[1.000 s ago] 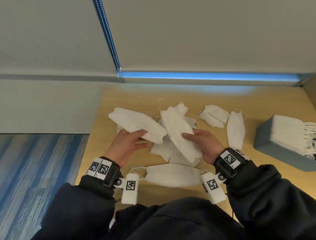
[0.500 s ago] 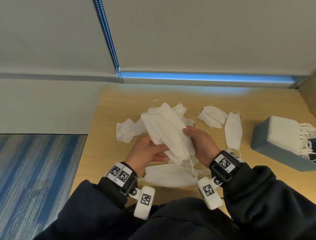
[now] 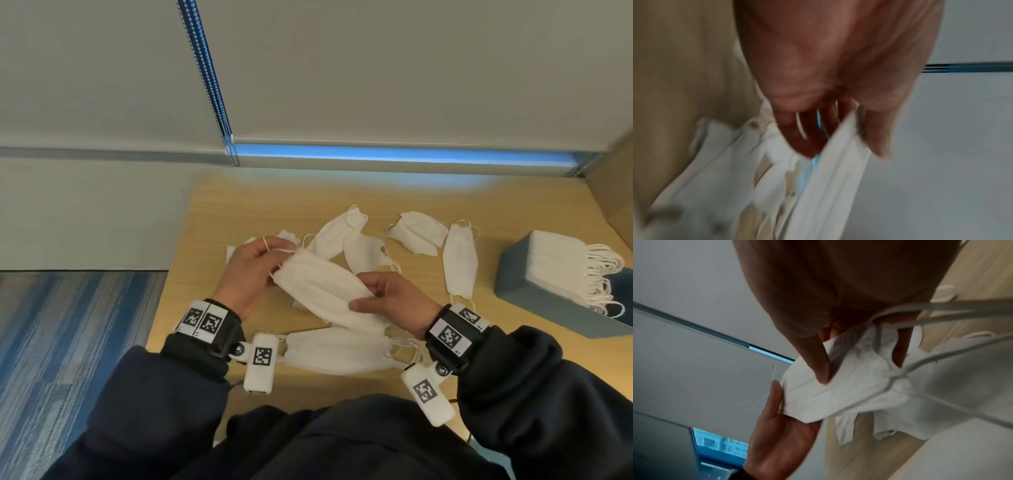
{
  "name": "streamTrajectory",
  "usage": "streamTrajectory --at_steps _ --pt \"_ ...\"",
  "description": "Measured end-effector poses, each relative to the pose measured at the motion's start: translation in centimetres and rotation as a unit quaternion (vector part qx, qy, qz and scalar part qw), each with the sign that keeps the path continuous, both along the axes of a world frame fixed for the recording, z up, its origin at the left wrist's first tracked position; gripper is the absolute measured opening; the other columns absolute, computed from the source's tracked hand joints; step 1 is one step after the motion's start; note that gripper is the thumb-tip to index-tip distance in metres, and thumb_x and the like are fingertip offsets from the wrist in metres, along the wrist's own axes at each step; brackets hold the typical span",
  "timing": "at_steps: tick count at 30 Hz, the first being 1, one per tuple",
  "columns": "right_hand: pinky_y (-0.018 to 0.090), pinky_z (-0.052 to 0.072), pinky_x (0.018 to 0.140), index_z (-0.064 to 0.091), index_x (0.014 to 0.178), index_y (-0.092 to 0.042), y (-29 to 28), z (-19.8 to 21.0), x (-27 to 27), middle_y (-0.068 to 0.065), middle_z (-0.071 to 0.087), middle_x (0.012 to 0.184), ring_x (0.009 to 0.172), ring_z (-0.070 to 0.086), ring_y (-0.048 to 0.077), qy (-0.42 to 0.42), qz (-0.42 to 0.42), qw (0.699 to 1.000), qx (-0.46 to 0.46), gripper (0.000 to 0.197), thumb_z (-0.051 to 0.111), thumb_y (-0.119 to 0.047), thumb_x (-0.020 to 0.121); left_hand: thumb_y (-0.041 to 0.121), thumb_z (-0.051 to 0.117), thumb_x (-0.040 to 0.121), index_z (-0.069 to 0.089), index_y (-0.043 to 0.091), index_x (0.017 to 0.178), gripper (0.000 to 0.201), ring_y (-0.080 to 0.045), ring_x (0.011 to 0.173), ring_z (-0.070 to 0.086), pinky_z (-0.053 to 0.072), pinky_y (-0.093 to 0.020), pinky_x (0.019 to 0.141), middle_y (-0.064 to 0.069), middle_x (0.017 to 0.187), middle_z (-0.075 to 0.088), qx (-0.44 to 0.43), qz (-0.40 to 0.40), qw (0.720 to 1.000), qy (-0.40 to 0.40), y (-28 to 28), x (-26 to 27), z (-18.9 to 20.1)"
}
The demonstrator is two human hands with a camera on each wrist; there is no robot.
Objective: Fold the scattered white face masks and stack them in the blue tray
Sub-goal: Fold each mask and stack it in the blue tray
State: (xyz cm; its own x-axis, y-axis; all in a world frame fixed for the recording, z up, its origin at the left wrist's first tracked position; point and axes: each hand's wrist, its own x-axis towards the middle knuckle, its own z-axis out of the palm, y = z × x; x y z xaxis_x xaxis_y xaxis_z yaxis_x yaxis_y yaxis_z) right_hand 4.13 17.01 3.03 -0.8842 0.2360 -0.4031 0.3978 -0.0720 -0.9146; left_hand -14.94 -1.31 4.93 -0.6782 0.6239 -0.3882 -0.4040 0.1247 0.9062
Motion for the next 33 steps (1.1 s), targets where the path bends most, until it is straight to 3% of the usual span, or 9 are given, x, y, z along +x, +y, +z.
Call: streamTrajectory --at_steps 3,8,11,15,19,22,25,30,33 --pt "0.035 0.059 0.083 0.072 0.109 -0.002 0.5 -0.5 0.5 0.016 0.077 0.104 0.09 0.073 0.025 -0.029 0.023 0.999 0.029 0.026 0.077 0.001 0.083 0.011 0.06 0.099 0.074 0.011 0.094 0.015 -0.022 0.065 0.066 0.057 -0.033 0.061 -0.006 0.069 0.067 -0.031 0.063 0.994 0.087 -1.1 -2.3 0.6" --pt "0.02 0.05 0.051 0.076 0.099 0.0 1.4 -0.8 1.2 0.007 0.075 0.077 0.058 0.066 0.011 -0.118 -0.046 0.992 0.013 0.02 0.081 -0.008 0.081 0.016 0.05 0.098 0.042 0.02 0.055 0.044 -0.02 0.05 0.042 0.056 -0.039 0.073 0.0 0.051 0.033 0.034 0.03 0.99 -0.135 -3.5 -4.9 1.5" --pt "0.022 0.039 0.038 0.079 0.092 -0.005 2.3 -1.5 2.5 0.009 0.067 0.068 0.042 0.052 0.013 -0.182 -0.067 0.981 0.009 0.023 0.082 -0.026 0.082 0.024 0.049 0.096 0.034 0.024 0.052 0.047 -0.016 0.047 0.03 0.051 -0.034 0.063 0.005 0.048 0.025 0.091 0.026 0.971 -0.221 -5.0 -5.4 0.5" --pt "0.021 0.042 0.037 0.079 0.11 -0.017 2.2 -1.9 3.3 0.011 0.075 0.091 0.053 0.058 0.017 -0.124 -0.148 0.978 -0.083 0.031 0.081 -0.026 0.081 0.044 0.066 0.089 0.057 0.019 0.074 0.031 -0.013 0.046 0.034 0.053 -0.034 0.06 0.007 0.053 0.03 -0.045 -0.065 0.992 -0.094 -6.4 -3.2 -1.7" --pt "0.023 0.05 0.048 0.08 0.096 -0.008 1.4 -0.6 3.2 0.011 0.076 0.082 0.058 0.066 0.017 -0.069 -0.108 0.99 -0.051 0.018 0.081 -0.013 0.078 0.042 0.08 0.07 0.072 0.01 0.105 0.048 -0.012 0.055 0.044 0.058 -0.039 0.073 0.006 0.062 0.042 -0.109 -0.119 0.983 -0.086 -6.4 -0.4 -3.5" --pt "0.023 0.054 0.061 0.075 0.083 -0.004 1.5 -0.2 3.3 0.009 0.074 0.078 0.066 0.069 0.015 -0.046 -0.089 0.994 -0.029 0.008 0.081 -0.005 0.078 0.032 0.078 0.073 0.072 0.009 0.119 0.052 -0.011 0.06 0.046 0.059 -0.038 0.077 0.007 0.064 0.051 -0.093 -0.145 0.977 -0.123 -5.9 0.6 -3.8" --pt "0.021 0.052 0.061 0.072 0.078 0.0 1.7 0.1 3.8 0.007 0.069 0.072 0.064 0.065 0.015 -0.032 -0.08 0.996 -0.009 0.014 0.083 -0.007 0.074 0.034 0.087 0.067 0.072 0.011 0.121 0.061 -0.009 0.057 0.044 0.06 -0.034 0.069 0.008 0.063 0.052 -0.102 -0.167 0.971 -0.137 -5.3 1.3 -3.9" --pt "0.024 0.052 0.068 0.069 0.081 0.008 2.6 1.5 4.2 0.011 0.066 0.076 0.07 0.063 0.017 -0.027 -0.017 0.999 0.028 0.033 0.089 -0.016 0.069 0.026 0.077 0.089 0.069 0.017 0.093 0.013 -0.01 0.046 0.031 0.052 -0.031 0.058 0.005 0.059 0.033 -0.151 -0.161 0.961 -0.169 -4.2 2.3 -4.6" --pt "0.017 0.045 0.057 0.064 0.078 0.013 3.4 3.2 4.0 0.004 0.06 0.064 0.057 0.057 0.009 -0.031 0.021 0.997 0.067 0.035 0.087 -0.013 0.071 0.021 0.081 0.081 0.072 0.013 0.09 0.015 -0.012 0.05 0.044 0.053 -0.03 0.055 -0.001 0.064 0.051 -0.103 -0.155 0.963 -0.194 -3.9 2.9 -5.2"
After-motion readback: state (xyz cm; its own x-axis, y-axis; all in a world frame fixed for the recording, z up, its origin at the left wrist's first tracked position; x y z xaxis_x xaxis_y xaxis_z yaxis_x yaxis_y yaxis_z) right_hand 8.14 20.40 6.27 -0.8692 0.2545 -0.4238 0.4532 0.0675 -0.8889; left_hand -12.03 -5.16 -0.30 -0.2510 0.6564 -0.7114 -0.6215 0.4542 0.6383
